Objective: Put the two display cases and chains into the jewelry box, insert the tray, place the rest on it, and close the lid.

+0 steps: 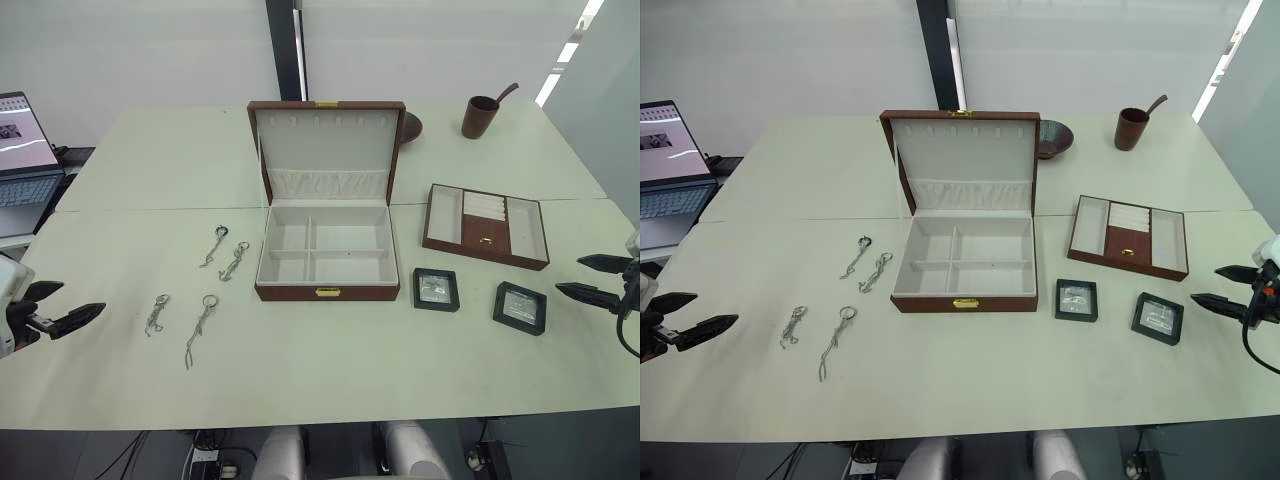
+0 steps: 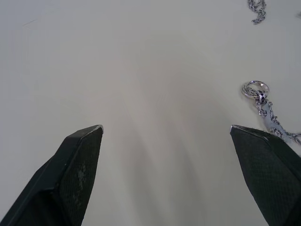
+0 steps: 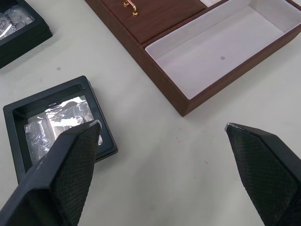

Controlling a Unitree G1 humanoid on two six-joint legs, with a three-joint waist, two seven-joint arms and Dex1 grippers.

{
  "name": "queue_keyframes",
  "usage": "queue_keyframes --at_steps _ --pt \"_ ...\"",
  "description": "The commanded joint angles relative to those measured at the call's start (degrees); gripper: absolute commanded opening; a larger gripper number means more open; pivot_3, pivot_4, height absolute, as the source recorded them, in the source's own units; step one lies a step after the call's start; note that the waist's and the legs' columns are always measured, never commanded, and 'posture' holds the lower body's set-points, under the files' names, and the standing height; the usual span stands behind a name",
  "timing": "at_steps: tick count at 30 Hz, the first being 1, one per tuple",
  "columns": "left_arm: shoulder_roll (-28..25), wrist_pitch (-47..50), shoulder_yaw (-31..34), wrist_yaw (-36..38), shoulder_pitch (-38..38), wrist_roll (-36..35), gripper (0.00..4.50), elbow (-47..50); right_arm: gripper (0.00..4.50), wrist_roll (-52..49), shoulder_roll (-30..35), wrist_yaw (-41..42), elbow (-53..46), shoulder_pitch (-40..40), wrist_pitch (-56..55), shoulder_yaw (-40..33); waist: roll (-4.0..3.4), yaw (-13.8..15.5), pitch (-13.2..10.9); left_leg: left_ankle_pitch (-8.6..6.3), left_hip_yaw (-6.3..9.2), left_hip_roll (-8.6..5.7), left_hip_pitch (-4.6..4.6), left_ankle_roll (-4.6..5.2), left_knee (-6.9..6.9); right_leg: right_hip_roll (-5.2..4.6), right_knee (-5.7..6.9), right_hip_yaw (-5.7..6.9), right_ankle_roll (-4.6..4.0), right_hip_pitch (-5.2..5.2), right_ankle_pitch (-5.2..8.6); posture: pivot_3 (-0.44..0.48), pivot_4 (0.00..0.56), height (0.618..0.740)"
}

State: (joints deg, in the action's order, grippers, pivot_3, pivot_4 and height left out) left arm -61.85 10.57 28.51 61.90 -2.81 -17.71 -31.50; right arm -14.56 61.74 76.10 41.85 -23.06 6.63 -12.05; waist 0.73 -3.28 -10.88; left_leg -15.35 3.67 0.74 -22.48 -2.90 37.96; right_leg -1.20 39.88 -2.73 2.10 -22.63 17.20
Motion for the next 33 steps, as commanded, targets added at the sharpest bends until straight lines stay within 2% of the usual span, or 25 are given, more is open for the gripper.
queue_keyframes --at_steps 1,7,10,14,19,24,31,33 --pt "-0.7 -1.1 0.1 0.5 -0.6 0.0 4.47 -0.6 4.5 -0.6 1.7 0.5 -1.1 -0.7 -0.1 -1.6 0.0 0.0 0.0 0.0 0.0 0.0 0.0 0.0 0.0 0.0 0.0 0.0 0.0 0.0 0.0 0.0 0.15 0.74" --pt "0.6 -0.9 1.3 1.0 1.0 -1.2 4.47 1.2 4.5 -3.7 1.1 2.1 -6.1 -0.2 2.7 -3.0 0.0 0.0 0.0 0.0 0.0 0.0 0.0 0.0 0.0 0.0 0.0 0.0 0.0 0.0 0.0 0.0 0.15 0.74" --pt "2.8 0.6 3.6 0.1 3.3 -3.6 4.47 5.7 4.5 -8.6 -0.4 2.6 -16.8 1.0 8.7 -4.0 -0.03 -0.1 0.0 0.0 -0.02 0.06 0.01 0.0 0.0 -0.01 0.02 -0.05 0.0 -0.01 0.0 0.0 0.15 0.74" --pt "8.7 5.3 7.7 -3.0 9.0 -8.5 4.47 18.4 4.5 -17.9 -3.5 0.7 -37.4 2.2 18.9 -4.1 -0.02 -0.2 0.0 -0.01 0.07 0.49 0.02 -0.01 0.01 -0.01 0.05 -0.04 0.0 0.0 0.0 0.0 0.15 0.74" --pt "15.9 6.9 9.1 -7.7 14.5 -11.2 4.47 30.2 4.5 -25.2 -7.1 -2.0 -53.5 1.9 25.7 -1.6 0.01 0.6 0.0 -0.01 0.12 0.55 -0.02 -0.02 0.04 0.02 -0.07 0.11 0.0 0.1 0.0 0.0 0.15 0.74" --pt "23.2 7.6 6.2 -12.5 18.4 -11.8 4.47 41.1 4.5 -28.2 -9.2 -3.1 -60.2 0.1 28.1 1.6 0.06 1.5 0.0 -0.01 0.15 0.51 0.07 -0.03 0.06 0.02 -0.26 0.16 0.01 0.31 -0.01 0.0 0.15 0.74" --pt "32.0 6.0 1.2 -19.5 21.6 -9.8 4.47 50.1 4.5 -26.6 -10.4 -2.0 -60.5 -0.6 25.9 5.4 0.1 1.7 0.1 -0.01 0.21 0.48 0.06 -0.02 0.04 0.03 -0.42 0.22 0.02 0.39 -0.03 0.0 0.15 0.74" --pt "33.5 5.8 1.5 -22.5 20.6 -9.5 4.47 51.0 4.5 -26.3 -10.7 -1.7 -61.1 -0.6 25.3 6.2 0.11 1.7 0.1 -0.01 0.19 0.48 0.07 -0.02 0.04 0.03 -0.44 0.21 0.02 0.39 -0.03 0.0 0.15 0.74"
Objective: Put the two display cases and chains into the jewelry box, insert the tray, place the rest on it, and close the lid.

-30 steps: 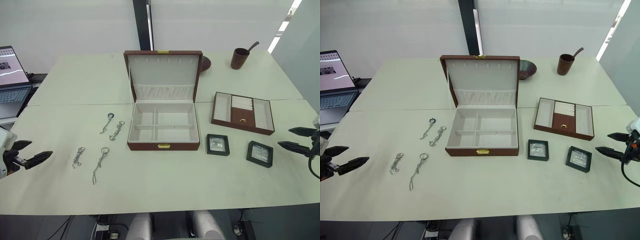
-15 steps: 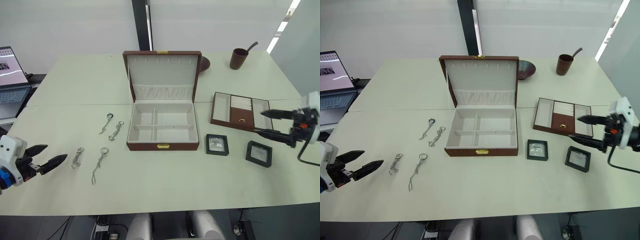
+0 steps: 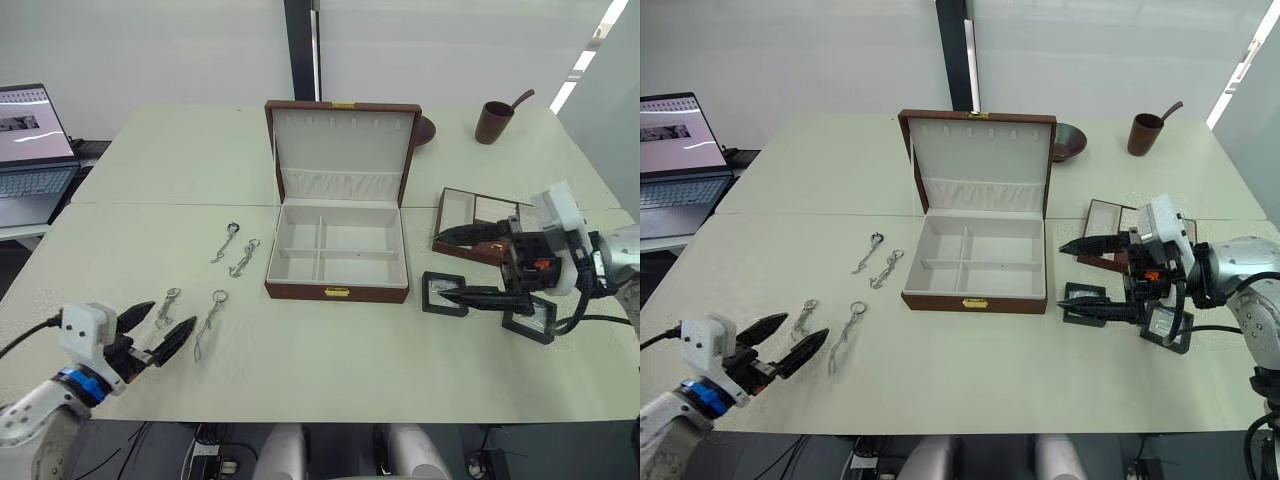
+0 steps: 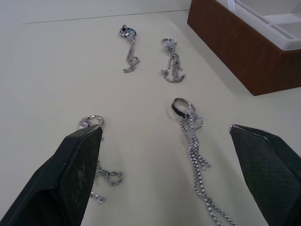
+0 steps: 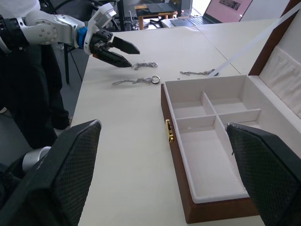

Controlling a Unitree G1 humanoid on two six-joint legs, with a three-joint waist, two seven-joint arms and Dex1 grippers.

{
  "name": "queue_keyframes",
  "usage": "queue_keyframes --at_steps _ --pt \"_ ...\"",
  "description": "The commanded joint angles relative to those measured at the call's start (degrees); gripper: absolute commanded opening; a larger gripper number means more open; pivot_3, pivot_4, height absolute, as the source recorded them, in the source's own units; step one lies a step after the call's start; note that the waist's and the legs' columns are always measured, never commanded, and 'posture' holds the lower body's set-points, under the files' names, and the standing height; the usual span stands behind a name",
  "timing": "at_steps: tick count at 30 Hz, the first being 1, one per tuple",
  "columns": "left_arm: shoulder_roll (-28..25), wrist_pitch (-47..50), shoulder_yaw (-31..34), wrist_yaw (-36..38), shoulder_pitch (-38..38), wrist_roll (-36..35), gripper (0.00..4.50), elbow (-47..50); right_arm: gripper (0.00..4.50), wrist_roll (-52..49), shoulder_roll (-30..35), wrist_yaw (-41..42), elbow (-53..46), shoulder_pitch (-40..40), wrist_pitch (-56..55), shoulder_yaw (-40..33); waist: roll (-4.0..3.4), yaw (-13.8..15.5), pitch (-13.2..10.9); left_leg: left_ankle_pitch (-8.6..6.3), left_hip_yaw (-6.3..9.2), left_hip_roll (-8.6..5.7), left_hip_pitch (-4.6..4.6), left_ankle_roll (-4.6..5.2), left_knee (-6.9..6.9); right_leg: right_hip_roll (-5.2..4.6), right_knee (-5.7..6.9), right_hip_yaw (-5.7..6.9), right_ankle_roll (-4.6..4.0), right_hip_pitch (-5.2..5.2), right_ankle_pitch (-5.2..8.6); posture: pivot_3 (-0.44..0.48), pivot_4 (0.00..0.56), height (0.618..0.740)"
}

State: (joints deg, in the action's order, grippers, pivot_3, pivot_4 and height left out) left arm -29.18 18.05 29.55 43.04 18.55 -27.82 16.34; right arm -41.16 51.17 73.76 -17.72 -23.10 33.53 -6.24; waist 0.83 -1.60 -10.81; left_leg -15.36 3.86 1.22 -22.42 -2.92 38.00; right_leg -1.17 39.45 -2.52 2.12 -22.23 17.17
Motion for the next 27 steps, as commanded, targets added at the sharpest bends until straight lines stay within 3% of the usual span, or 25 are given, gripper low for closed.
queue_keyframes --at_steps 1,12,27 --pt "1.4 -1.8 0.9 -4.8 -1.3 0.6 4.47 3.0 4.5 0.3 -0.4 0.7 -1.8 -0.6 -1.8 0.8 0.01 0.0 0.0 0.0 0.02 0.0 0.0 0.0 0.0 0.01 0.01 0.02 0.0 0.0 0.0 0.0 0.15 0.74" --pt "3.1 -1.2 3.0 -13.6 -5.6 -0.6 4.47 -4.0 4.5 2.5 -1.6 0.9 -1.3 -0.7 -4.5 3.2 0.02 0.0 0.0 0.0 0.05 0.03 0.02 0.0 0.0 0.1 0.01 0.04 -0.02 0.0 -0.01 0.0 0.15 0.74" --pt "3.3 -2.6 0.2 -16.4 -7.9 3.2 4.47 -12.9 4.5 3.4 -2.5 0.7 -1.0 -0.5 -5.8 3.9 0.06 0.0 0.0 0.0 0.07 0.02 0.01 0.0 0.0 0.09 0.0 0.06 -0.02 0.01 -0.01 0.0 0.15 0.74"
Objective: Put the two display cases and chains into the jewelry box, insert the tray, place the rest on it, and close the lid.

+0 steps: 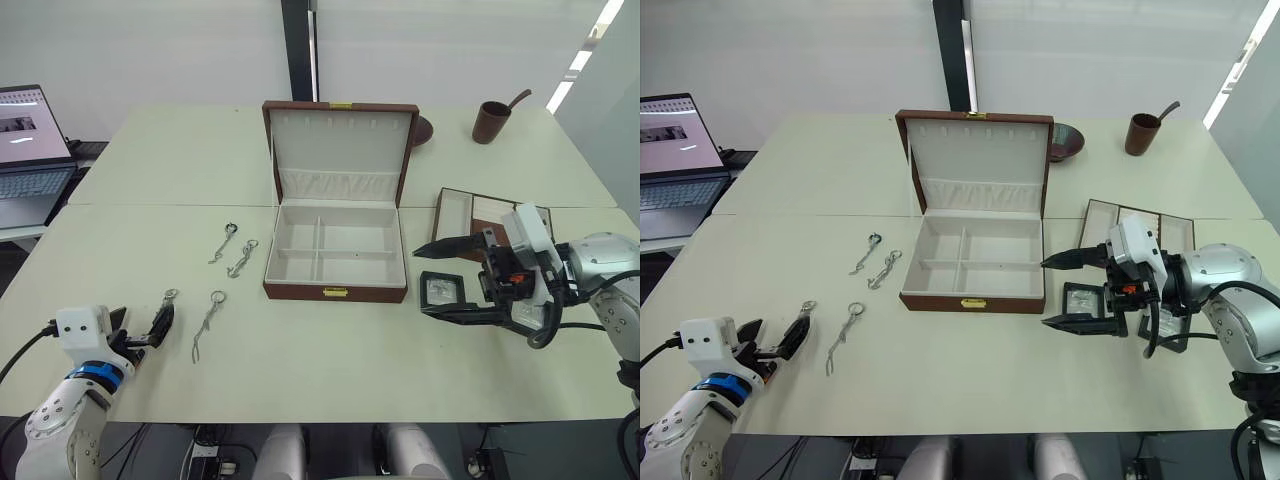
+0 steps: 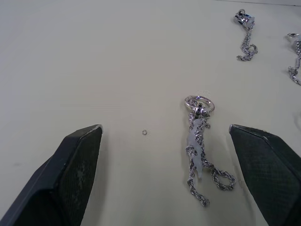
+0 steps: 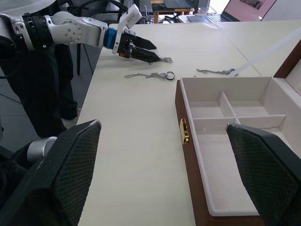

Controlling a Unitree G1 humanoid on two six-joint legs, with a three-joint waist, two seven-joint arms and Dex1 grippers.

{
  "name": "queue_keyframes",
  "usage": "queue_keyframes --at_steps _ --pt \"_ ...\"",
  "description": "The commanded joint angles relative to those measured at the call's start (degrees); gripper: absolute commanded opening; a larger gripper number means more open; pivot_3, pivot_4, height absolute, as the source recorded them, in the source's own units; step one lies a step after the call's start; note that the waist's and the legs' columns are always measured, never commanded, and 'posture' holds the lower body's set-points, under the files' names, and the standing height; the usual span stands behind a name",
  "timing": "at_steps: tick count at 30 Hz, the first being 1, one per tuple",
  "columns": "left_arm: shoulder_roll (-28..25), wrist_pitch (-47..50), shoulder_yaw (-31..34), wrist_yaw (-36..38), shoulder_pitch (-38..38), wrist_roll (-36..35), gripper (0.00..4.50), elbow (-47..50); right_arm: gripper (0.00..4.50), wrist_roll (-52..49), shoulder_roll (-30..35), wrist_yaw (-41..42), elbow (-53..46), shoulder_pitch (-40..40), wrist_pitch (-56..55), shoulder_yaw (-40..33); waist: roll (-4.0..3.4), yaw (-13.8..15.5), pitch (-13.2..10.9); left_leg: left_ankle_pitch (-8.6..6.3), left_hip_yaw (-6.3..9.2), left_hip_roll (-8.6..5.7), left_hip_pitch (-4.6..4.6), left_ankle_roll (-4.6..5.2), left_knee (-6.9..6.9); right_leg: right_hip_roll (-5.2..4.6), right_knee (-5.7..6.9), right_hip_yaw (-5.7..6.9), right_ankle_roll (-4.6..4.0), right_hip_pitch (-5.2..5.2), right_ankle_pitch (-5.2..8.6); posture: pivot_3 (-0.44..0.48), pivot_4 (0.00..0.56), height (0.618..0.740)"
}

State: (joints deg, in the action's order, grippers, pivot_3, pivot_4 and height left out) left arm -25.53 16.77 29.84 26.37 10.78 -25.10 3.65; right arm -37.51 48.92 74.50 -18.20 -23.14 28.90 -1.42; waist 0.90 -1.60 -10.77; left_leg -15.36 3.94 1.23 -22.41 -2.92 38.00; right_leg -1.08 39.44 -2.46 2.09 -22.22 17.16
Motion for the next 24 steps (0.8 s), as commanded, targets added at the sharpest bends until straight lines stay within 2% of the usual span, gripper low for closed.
queue_keyframes --at_steps 1,14,19,22,24 --pt "-0.5 -1.3 -0.3 0.5 -0.2 0.5 4.47 -0.5 4.5 -0.2 -0.4 -0.1 -0.5 -0.4 -1.2 -0.9 0.0 0.0 0.0 0.0 0.01 0.0 0.0 0.0 0.0 0.0 0.0 0.0 0.0 0.0 0.0 0.0 0.15 0.74" --pt "-1.6 -4.9 -2.6 3.7 -3.6 2.7 4.47 -9.2 4.5 3.0 -3.1 -0.7 2.1 3.0 -5.9 -0.2 -0.11 0.0 0.1 0.0 0.01 -0.09 0.05 0.0 -0.01 -0.06 0.02 -0.01 0.0 0.03 0.0 0.0 0.15 0.74" --pt "-1.9 -5.1 -3.5 4.0 -3.2 3.2 4.47 -9.8 4.5 2.8 -3.1 -0.9 1.9 3.2 -5.8 -0.4 -0.18 0.0 0.1 0.0 0.14 -0.43 0.08 0.0 -0.02 -0.12 0.02 -0.02 0.0 0.06 0.0 0.0 0.15 0.74" --pt "-2.3 -4.5 -4.0 3.7 -2.7 3.8 3.88 -9.1 4.5 2.8 -3.1 -0.9 2.0 3.3 -5.8 -0.5 -0.19 0.0 0.2 0.0 0.23 -0.45 0.08 0.0 -0.02 -0.14 0.01 -0.01 0.0 0.08 0.0 0.0 0.15 0.74" --pt "-2.5 -4.0 -4.4 3.5 -2.6 3.9 3.32 -8.5 4.5 2.8 -3.1 -0.9 2.1 3.5 -5.9 -0.5 -0.2 0.0 0.2 0.0 0.24 -0.45 0.08 0.0 -0.03 -0.15 0.01 -0.01 0.0 0.08 0.0 0.0 0.15 0.74"
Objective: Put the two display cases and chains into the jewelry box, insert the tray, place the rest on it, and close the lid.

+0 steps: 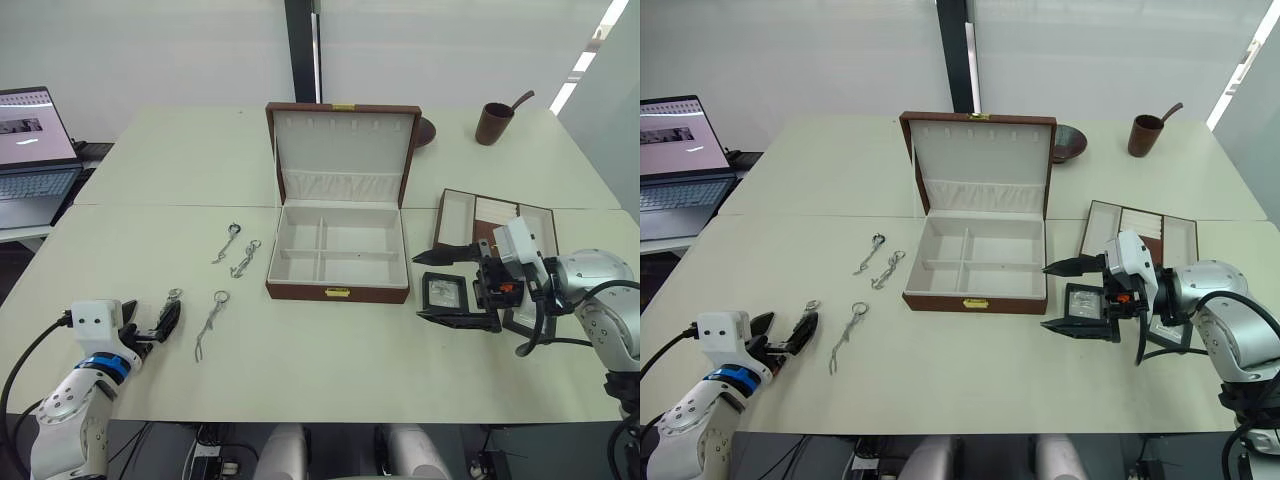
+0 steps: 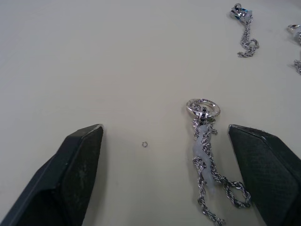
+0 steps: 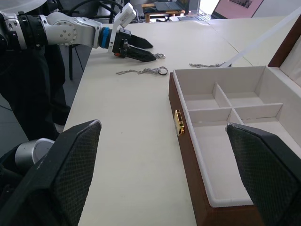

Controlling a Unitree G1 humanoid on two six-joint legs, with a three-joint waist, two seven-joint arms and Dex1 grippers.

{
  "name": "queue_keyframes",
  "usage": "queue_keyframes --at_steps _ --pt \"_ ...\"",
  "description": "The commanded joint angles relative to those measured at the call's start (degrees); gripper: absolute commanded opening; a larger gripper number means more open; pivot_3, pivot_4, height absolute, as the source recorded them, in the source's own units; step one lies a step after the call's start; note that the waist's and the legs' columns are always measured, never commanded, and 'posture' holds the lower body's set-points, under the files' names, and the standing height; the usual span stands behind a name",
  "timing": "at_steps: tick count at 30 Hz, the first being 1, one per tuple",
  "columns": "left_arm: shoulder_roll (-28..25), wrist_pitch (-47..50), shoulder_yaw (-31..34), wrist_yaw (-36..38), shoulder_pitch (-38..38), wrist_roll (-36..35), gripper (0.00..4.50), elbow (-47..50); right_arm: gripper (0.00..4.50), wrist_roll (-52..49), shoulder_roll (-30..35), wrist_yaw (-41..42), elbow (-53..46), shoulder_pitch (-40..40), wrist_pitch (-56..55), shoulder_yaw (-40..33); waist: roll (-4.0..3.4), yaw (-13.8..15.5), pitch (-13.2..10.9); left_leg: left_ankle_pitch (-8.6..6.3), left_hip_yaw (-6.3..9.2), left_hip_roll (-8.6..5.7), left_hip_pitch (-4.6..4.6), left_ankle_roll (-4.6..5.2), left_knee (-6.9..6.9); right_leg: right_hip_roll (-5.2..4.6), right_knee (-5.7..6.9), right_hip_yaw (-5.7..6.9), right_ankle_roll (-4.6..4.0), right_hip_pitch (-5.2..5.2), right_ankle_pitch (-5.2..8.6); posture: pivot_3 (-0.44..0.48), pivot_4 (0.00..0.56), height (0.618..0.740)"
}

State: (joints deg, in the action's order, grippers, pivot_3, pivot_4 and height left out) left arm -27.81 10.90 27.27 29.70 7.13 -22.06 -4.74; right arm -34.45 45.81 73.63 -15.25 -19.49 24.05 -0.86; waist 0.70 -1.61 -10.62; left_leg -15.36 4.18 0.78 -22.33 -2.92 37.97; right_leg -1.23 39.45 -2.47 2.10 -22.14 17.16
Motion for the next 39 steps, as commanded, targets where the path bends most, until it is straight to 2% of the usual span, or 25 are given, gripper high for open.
queue_keyframes --at_steps 1,10,11,18,24,29,33,39 --pt "-0.2 2.2 -1.9 0.1 1.1 0.9 2.97 0.2 4.5 -0.2 0.0 -0.1 -0.9 -0.2 -1.1 -1.0 0.0 0.0 0.0 0.0 0.01 0.0 0.0 0.0 0.0 -0.01 0.0 0.0 0.0 0.0 0.0 0.0 0.15 0.74" --pt "0.0 3.9 -2.1 -0.3 1.5 0.5 0.17 2.8 4.5 -0.5 -0.2 -0.8 -1.3 -0.7 -0.5 -0.9 -0.01 0.0 0.0 0.0 0.05 -0.01 0.02 0.0 -0.01 -0.02 0.0 0.01 0.0 0.02 0.0 0.0 0.15 0.74" --pt "0.0 4.0 -2.0 0.1 1.5 0.0 0.04 3.3 4.5 -0.6 -0.2 -0.8 -1.3 -0.8 -0.5 -0.9 -0.01 0.0 0.0 0.0 0.05 -0.01 0.02 0.0 -0.01 -0.02 0.0 0.0 0.0 0.02 0.0 0.0 0.15 0.74" --pt "-0.9 5.0 0.8 0.7 0.7 -4.1 0.04 8.8 4.5 -0.9 -0.2 -1.4 -1.5 -1.8 0.0 -0.8 0.03 0.0 0.0 0.0 0.09 0.0 0.01 0.0 -0.01 -0.02 -0.03 0.02 0.0 0.02 0.0 0.0 0.15 0.74" --pt "0.3 10.4 1.8 -3.5 -1.7 -9.8 0.04 18.2 4.5 -1.3 -0.2 -1.8 -0.9 -2.9 0.4 -1.3 0.16 0.0 -0.1 0.0 0.19 0.02 -0.05 0.0 0.0 -0.02 -0.04 0.08 0.0 0.02 0.0 0.0 0.15 0.74" --pt "1.9 16.3 -2.4 -9.0 -5.8 -11.8 0.04 28.2 4.5 -1.2 -0.3 -2.6 0.0 -4.0 0.5 -1.9 0.17 0.0 -0.1 0.0 0.2 0.0 -0.07 -0.01 0.01 -0.02 -0.04 0.07 0.01 0.02 -0.01 0.0 0.15 0.74" --pt "2.6 20.0 -4.0 -11.8 -8.6 -13.8 0.04 32.2 4.5 -1.2 0.0 -3.2 1.0 -4.7 0.4 -2.7 0.17 0.0 -0.1 0.0 0.19 -0.05 -0.06 -0.01 0.0 0.02 -0.06 0.07 0.02 0.02 -0.01 0.0 0.15 0.74" --pt "5.6 23.2 -10.3 -15.3 -14.0 -14.1 0.04 34.6 4.5 -1.7 -0.1 -4.4 3.2 -6.1 0.7 -4.1 0.18 0.1 -0.1 0.01 0.15 -0.08 -0.06 -0.01 0.02 0.03 -0.05 0.05 0.02 0.03 -0.01 0.0 0.15 0.74"
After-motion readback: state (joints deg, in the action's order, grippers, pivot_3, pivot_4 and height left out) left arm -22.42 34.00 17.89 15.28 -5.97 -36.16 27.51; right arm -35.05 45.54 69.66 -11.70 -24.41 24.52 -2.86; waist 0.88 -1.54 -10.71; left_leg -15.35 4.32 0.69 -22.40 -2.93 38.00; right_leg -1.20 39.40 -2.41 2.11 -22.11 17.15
